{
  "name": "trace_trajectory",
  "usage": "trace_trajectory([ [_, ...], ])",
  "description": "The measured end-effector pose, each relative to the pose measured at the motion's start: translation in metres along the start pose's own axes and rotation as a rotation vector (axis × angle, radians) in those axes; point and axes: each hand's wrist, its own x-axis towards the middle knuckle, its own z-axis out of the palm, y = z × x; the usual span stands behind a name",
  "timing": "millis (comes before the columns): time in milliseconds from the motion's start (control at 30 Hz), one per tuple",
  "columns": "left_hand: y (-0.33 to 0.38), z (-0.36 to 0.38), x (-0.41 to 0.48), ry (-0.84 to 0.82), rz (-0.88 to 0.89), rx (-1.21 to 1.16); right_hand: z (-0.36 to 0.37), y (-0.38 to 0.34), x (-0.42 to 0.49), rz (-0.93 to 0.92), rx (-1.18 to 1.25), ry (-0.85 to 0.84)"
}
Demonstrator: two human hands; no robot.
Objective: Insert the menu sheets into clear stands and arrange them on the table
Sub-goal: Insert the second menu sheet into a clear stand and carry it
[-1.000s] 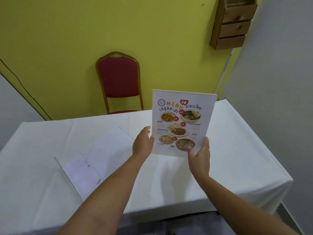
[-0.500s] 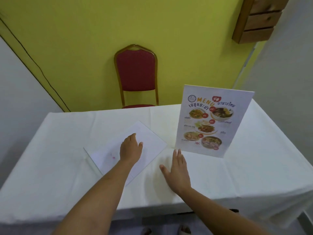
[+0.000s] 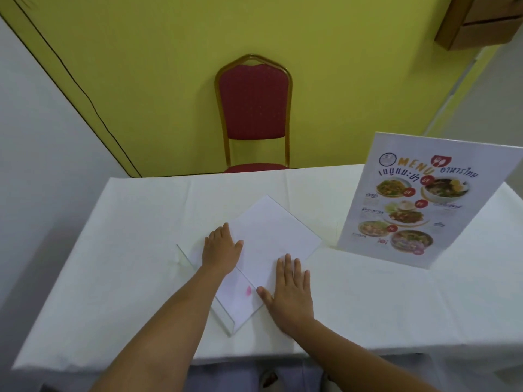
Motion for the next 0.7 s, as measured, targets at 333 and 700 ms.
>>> trace_trajectory([
  [333, 0.006, -0.002, 0.022, 0.103, -0.064, 0.059, 0.003, 0.001, 0.001, -0.009, 0.022, 0.033],
  [700, 0.002, -0.016, 0.036, 0.234, -0.064, 0.029, 0.002, -0.012, -0.005, 0.192, 0.330, 0.116],
])
